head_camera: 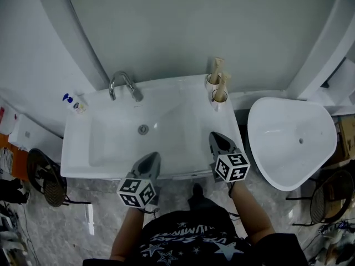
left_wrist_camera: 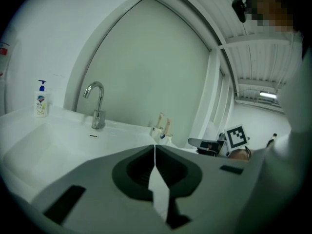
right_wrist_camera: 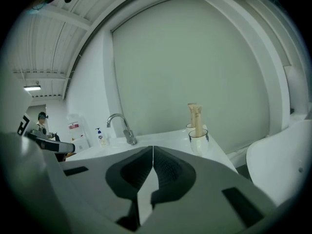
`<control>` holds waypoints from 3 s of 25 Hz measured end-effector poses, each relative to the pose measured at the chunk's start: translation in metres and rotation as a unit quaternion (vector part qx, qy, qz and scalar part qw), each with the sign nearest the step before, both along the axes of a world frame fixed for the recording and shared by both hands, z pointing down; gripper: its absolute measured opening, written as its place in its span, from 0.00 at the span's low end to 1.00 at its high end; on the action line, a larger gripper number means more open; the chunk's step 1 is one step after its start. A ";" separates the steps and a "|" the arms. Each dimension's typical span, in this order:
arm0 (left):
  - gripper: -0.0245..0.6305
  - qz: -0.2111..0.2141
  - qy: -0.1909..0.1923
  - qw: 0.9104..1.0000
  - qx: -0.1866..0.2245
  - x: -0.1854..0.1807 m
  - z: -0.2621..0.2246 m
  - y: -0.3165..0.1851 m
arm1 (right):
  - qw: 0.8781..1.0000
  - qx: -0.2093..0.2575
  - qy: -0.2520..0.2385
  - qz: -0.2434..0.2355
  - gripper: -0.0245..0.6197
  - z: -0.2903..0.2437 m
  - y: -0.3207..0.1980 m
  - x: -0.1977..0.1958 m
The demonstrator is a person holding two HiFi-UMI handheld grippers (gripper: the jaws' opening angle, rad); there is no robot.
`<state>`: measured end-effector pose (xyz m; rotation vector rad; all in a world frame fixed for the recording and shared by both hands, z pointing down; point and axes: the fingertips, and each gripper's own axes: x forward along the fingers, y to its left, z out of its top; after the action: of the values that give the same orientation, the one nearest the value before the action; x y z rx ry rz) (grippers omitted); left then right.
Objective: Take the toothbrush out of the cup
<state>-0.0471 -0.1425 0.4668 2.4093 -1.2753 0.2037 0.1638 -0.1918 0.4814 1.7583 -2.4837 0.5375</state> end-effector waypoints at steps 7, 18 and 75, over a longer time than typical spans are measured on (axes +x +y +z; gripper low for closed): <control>0.07 -0.018 0.002 1.000 0.005 0.030 -0.002 -0.033 | 1.000 0.001 0.004 -0.011 0.06 -0.001 -0.043 0.031; 0.07 -0.031 -0.006 0.999 0.005 0.066 -0.002 -0.074 | 1.000 0.001 -0.005 -0.017 0.06 0.002 -0.093 0.067; 0.07 -0.009 -0.014 1.000 -0.008 0.041 0.010 -0.181 | 0.984 -0.074 0.093 0.130 0.09 0.030 -0.222 0.114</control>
<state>-0.0060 -0.3231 0.4769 2.3883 -1.3024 0.2438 0.2777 -0.4141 0.5113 1.9845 -2.0506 0.5276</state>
